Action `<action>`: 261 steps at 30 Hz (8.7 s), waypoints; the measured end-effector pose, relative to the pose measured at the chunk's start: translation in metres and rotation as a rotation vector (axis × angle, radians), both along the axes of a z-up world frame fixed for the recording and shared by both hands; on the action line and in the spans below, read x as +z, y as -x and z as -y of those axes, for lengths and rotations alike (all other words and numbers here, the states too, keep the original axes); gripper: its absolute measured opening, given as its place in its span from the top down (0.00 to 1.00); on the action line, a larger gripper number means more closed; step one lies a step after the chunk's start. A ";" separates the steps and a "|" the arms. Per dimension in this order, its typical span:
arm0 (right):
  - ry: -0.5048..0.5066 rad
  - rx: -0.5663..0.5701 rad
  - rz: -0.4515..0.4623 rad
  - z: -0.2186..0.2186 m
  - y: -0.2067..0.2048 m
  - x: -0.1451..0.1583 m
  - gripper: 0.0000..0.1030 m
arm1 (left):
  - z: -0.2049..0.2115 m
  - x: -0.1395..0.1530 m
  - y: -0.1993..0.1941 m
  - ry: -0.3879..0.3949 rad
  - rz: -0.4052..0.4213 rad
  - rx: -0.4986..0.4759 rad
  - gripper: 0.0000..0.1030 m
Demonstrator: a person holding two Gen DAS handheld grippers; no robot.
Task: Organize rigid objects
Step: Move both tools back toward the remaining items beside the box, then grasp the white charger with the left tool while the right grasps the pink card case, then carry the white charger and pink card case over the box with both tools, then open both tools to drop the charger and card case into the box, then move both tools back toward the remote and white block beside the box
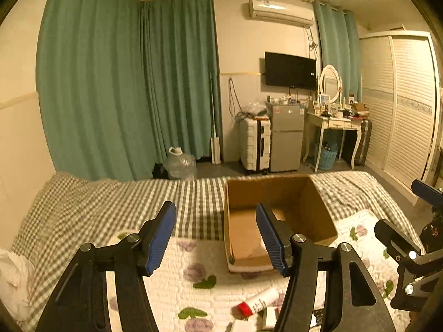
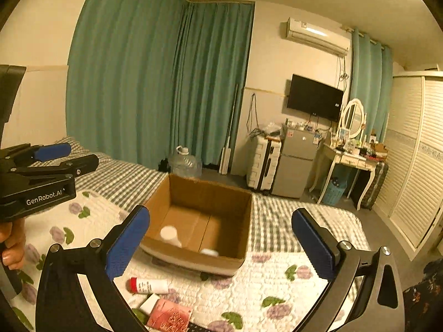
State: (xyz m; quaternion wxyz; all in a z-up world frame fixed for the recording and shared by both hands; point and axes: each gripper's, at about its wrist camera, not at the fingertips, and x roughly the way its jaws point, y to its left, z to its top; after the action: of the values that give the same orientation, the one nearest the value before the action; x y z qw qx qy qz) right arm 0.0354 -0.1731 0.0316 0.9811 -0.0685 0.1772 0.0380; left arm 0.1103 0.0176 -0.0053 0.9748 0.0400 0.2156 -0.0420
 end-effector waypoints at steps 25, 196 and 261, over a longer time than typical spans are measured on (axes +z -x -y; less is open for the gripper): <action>-0.022 0.066 -0.390 -0.024 -0.033 -0.154 0.00 | -0.008 -0.152 -0.012 -0.011 -0.354 -0.094 0.39; 0.049 0.141 -0.213 0.022 -0.207 -0.082 0.25 | 0.056 -0.033 -0.185 0.053 -0.132 -0.141 0.44; 0.131 0.243 -0.449 0.039 -0.048 -0.175 0.00 | 0.019 -0.134 -0.067 -0.028 -0.202 -0.155 0.35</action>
State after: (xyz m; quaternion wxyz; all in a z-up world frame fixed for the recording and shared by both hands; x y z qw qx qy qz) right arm 0.0836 -0.2120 -0.1436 0.8988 -0.1425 0.3831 0.1582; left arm 0.1772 -0.0018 -0.1389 0.9412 0.0656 0.3096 -0.1180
